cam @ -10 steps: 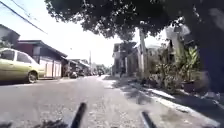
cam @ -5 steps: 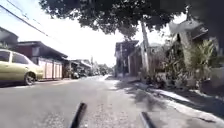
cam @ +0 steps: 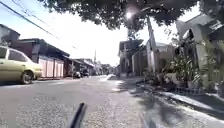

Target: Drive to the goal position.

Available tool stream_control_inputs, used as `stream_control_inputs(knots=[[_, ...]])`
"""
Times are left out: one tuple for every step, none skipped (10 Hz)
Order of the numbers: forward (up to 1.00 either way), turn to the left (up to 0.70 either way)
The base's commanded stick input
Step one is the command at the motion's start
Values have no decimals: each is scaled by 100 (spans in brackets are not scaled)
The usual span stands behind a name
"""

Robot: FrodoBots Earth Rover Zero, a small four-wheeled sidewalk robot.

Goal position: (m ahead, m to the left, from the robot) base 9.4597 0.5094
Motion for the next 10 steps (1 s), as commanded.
stream_control_inputs(knots=[[85,0],[85,0],[85,0],[85,0],[85,0],[85,0],[85,0],[85,0],[85,0],[85,0]])
